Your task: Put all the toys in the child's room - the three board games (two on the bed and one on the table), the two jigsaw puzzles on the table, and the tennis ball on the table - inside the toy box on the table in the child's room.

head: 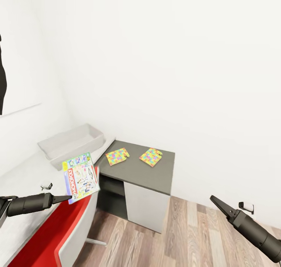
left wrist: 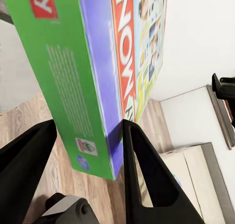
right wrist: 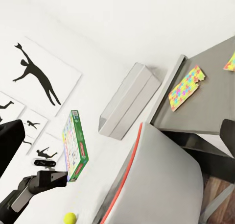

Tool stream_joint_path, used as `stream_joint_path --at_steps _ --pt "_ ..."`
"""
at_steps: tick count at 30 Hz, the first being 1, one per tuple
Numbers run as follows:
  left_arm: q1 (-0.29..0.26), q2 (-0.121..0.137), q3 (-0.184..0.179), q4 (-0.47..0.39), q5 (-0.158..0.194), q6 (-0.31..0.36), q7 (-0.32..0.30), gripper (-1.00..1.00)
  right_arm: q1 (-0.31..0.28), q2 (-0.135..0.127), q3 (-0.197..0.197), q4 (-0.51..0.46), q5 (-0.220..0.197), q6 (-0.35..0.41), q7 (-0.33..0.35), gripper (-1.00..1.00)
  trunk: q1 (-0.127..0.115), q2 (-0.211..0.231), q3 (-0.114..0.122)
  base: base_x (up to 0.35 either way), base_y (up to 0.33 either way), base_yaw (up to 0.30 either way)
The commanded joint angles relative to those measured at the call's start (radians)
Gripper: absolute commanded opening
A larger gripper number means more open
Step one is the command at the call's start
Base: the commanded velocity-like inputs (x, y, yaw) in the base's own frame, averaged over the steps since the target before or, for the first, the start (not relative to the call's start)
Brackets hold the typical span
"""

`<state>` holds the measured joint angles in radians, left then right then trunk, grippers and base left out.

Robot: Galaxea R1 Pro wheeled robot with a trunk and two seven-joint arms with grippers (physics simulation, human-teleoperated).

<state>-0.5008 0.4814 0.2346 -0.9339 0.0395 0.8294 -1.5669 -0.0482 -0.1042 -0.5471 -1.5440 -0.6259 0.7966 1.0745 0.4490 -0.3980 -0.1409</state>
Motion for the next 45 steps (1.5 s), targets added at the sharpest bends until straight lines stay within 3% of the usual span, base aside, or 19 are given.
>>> stream_joint_path --at_steps 1,10,32,45 --pt "-0.001 0.0 0.0 0.0 0.0 0.01 -0.004 -1.0 -0.001 0.0 -0.001 0.0 -0.003 0.006 0.001 1.0 0.001 -0.002 -0.002 0.244 0.001 -0.002" --pt "-0.001 0.0 0.0 0.0 0.0 0.01 -0.004 -1.0 -0.001 0.0 -0.001 0.0 -0.003 0.006 0.001 1.0 0.001 -0.002 0.001 0.249 0.0 -0.051" --pt "-0.001 0.0 0.0 0.0 0.0 0.01 -0.004 -1.0 -0.001 0.0 -0.001 0.0 -0.004 0.006 0.001 1.0 0.001 -0.002 0.027 0.227 0.086 -0.181" --pt "-0.001 0.0 -0.001 0.0 0.0 0.01 -0.004 -1.0 -0.001 0.001 0.0 -0.001 -0.003 0.006 0.001 1.0 0.001 -0.002 0.038 0.19 0.075 0.012"
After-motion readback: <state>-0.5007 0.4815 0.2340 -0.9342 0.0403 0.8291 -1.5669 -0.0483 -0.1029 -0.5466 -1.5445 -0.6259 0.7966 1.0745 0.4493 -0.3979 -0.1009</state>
